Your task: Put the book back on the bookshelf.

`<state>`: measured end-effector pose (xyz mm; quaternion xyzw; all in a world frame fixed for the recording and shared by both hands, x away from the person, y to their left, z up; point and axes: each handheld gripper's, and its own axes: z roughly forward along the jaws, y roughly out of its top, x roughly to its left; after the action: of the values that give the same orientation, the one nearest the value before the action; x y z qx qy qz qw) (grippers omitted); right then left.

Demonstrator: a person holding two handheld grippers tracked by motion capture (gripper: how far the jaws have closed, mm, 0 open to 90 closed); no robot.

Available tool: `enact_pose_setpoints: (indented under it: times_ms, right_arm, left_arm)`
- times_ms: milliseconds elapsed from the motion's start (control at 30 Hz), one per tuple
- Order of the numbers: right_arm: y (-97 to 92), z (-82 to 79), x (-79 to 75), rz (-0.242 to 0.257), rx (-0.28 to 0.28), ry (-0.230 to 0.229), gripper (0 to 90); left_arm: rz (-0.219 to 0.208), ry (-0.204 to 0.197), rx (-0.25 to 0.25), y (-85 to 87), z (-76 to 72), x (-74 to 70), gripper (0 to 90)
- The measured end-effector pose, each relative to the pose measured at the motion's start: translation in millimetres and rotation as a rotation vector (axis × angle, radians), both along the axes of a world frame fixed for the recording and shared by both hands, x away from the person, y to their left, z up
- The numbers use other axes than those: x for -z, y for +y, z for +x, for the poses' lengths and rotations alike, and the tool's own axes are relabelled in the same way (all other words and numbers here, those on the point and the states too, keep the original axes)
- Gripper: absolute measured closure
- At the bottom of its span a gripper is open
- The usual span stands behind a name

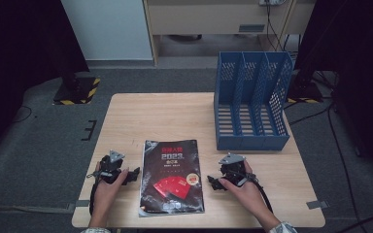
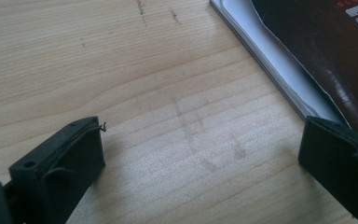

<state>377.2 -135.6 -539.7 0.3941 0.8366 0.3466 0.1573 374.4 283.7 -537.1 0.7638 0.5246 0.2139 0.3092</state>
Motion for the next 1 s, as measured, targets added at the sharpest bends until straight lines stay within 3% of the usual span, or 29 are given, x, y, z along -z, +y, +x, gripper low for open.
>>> enact_pose_setpoints:
  times_ms: [300, 333, 567, 600, 667, 800, 1000]
  right_arm:
    - [-0.1, 0.7, -1.5, -0.005, -0.011, 0.005, 3.8]
    - [0.9, 1.1, -3.3, -0.003, -0.021, 0.007, 8.9]
    - [1.7, -2.9, -10.7, 0.009, -0.045, -0.022, 19.8]
    - [2.6, -5.4, -13.9, 0.025, -0.060, -0.029, 26.7]
    - [4.4, -8.0, -17.6, 0.045, -0.093, -0.029, 28.9]
    - [9.7, -12.4, -22.5, 0.062, -0.136, -0.048, 36.8]
    - [20.4, -20.9, -21.1, 0.136, -0.215, 0.000, 52.0]
  left_arm:
    - [-0.002, -0.004, -0.009, -2.6, -0.6, -0.2, 0.8]
    - [-0.005, -0.006, -0.009, -3.4, -0.5, -0.7, 1.6]
    - [-0.041, -0.025, -0.012, -6.9, -5.8, -9.7, 5.8]
    - [-0.043, -0.048, -0.022, -8.0, -9.9, -13.8, 5.9]
    - [-0.077, -0.068, -0.026, -9.0, -14.5, -18.4, 5.9]
    - [-0.087, -0.068, -0.013, -17.5, -23.1, -25.3, 8.3]
    - [-0.088, -0.061, 0.027, -36.8, -30.3, -30.3, 11.3]
